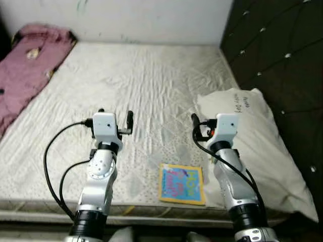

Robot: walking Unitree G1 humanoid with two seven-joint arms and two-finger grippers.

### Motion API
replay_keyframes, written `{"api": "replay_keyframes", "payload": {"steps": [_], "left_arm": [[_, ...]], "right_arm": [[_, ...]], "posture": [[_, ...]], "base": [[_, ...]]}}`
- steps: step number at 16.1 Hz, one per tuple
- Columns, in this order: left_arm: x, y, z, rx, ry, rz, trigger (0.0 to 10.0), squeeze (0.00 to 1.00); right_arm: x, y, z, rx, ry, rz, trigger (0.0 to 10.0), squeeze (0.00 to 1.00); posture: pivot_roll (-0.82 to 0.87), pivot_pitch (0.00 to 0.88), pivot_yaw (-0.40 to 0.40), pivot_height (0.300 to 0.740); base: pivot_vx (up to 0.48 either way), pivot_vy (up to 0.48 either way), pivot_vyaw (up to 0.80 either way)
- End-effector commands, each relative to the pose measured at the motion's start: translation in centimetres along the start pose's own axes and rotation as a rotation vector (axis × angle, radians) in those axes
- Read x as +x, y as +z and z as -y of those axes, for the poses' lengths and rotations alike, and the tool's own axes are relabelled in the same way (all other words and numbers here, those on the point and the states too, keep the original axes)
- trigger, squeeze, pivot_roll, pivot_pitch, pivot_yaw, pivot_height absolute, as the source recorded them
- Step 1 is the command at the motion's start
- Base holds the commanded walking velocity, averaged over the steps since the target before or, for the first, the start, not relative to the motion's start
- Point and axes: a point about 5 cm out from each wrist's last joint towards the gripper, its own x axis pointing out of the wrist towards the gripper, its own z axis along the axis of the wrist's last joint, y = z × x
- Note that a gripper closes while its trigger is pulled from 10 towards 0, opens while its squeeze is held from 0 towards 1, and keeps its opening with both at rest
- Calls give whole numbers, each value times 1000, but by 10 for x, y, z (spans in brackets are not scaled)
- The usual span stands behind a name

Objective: Clean up the room

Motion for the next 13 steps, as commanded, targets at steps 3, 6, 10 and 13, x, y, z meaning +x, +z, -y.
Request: {"api": "replay_keyframes", "payload": {"steps": [3,6,10,13], "left_arm": [[2,0,-9,-9,10,-14,10000,0],[2,0,-8,-19,9,-16,10000,0],[3,0,-9,-25,9,-18,10000,0],[3,0,-9,-37,13,-22,10000,0]], "right_arm": [[4,5,-8,10,19,12,10000,0],[4,5,-7,12,19,7,10000,0],[5,4,-7,9,21,2,10000,0],[6,4,-8,8,23,-3,10000,0]], "posture": [[19,0,-9,740],[19,0,-11,740],[20,0,-13,740],[20,0,-12,740]], "base": [[0,480,0],[0,480,-465],[0,480,0],[0,480,0]]}}
